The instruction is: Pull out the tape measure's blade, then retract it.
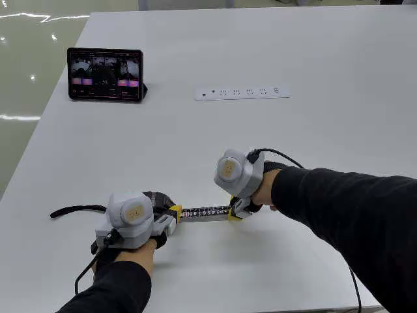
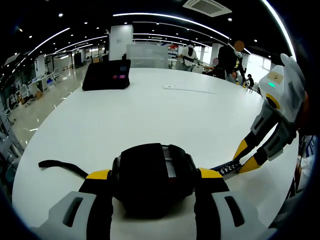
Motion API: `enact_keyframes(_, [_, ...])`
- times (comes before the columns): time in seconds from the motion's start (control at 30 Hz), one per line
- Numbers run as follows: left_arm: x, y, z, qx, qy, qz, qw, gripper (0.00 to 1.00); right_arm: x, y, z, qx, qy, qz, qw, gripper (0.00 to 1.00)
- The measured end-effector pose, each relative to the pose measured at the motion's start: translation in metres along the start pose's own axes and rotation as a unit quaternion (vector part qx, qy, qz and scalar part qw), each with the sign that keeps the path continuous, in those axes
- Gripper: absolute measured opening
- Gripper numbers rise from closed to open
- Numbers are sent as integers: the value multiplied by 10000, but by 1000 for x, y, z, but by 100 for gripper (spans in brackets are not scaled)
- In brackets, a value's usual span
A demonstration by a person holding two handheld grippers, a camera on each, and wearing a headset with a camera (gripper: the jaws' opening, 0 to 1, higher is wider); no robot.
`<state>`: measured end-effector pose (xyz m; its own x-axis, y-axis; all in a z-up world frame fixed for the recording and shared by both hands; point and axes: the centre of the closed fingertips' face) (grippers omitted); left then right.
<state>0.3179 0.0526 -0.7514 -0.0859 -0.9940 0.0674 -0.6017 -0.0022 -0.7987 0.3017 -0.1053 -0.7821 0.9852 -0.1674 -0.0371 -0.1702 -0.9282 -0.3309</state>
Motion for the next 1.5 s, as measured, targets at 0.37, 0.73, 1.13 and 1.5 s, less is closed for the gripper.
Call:
enact_keyframes(0.37, [0,0,0,64,30,2,10000,63,0,-4,1,35,-1,16,10000,10])
enact_keyframes(0.73, [0,-2,0,231,76,-41,9997,63,1,-6,3,71,16,41,10000,10])
enact_keyframes(1.13, [0,-1,-1,201,204,-41,9996,62,0,-10,4,104,11,22,9999,10])
enact_keyframes(1.5, [0,-1,-1,180,191,-68,9996,62,-2,-14,6,155,7,43,9999,10])
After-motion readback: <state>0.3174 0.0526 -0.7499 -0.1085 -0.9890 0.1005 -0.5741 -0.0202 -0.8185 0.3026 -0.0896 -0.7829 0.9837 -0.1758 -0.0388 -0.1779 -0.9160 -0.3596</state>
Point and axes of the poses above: the centre of the closed fingertips' face, and the gripper's own axes: z roughly forward along the fingers, x roughly to its right, y roughly out of its underside
